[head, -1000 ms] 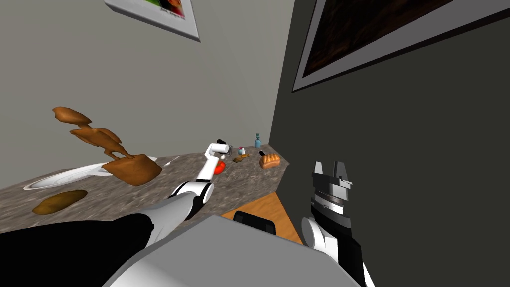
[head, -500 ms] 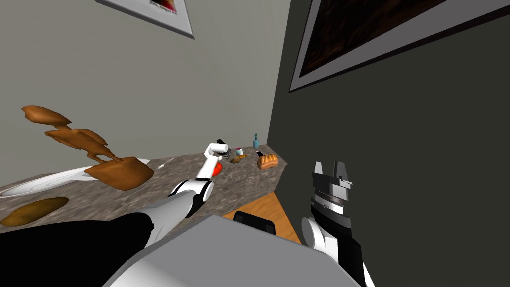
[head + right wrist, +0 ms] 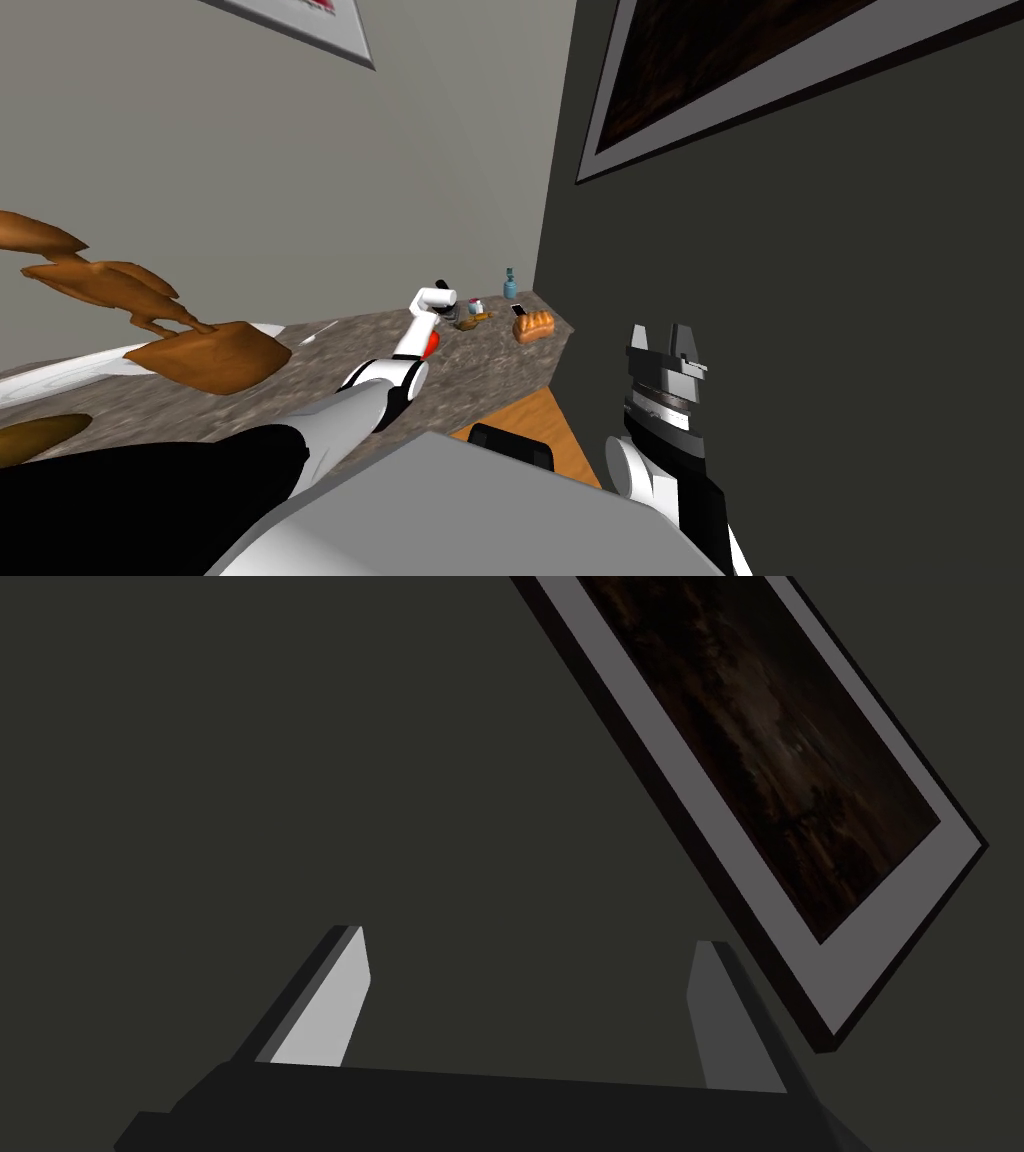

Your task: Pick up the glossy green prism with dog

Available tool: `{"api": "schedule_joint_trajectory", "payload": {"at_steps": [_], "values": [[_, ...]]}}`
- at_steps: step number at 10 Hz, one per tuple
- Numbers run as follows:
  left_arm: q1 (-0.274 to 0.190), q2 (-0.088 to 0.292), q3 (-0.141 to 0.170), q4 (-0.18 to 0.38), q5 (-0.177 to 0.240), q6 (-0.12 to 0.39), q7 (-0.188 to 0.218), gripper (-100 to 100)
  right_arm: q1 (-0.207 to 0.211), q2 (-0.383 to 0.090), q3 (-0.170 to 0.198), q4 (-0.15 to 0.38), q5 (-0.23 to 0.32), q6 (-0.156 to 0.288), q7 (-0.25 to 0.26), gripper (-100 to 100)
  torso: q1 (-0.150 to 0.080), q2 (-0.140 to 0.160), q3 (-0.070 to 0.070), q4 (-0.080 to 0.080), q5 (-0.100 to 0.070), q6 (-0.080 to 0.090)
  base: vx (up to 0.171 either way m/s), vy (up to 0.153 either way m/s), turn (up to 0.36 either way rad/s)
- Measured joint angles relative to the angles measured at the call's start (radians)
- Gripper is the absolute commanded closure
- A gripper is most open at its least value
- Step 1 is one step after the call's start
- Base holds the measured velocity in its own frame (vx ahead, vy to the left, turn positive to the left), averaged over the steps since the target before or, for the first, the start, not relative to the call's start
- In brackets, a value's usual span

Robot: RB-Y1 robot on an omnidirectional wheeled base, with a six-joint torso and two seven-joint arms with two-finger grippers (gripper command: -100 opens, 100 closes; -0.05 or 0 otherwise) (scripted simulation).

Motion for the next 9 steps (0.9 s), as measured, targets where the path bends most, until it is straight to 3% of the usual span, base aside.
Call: {"api": "schedule_joint_trajectory", "payload": {"at_steps": [8,9], "values": [[-0.021,0.022,0.018,0.066,-0.013,0.195,0.068,-100,0.000,0.000,0.000,0.000,0.000,0.000,0.000,0,0.001,0.000,0.000,0.000,0.000,0.000,0.038,-0.014,-0.037],[-0.021,0.022,0.018,0.067,-0.013,0.199,0.070,0,0.000,0.000,0.000,0.000,0.000,0.000,0.000,0,0.001,0.001,0.001,0.000,0.000,0.000,0.000,0.000,0.000]]}}
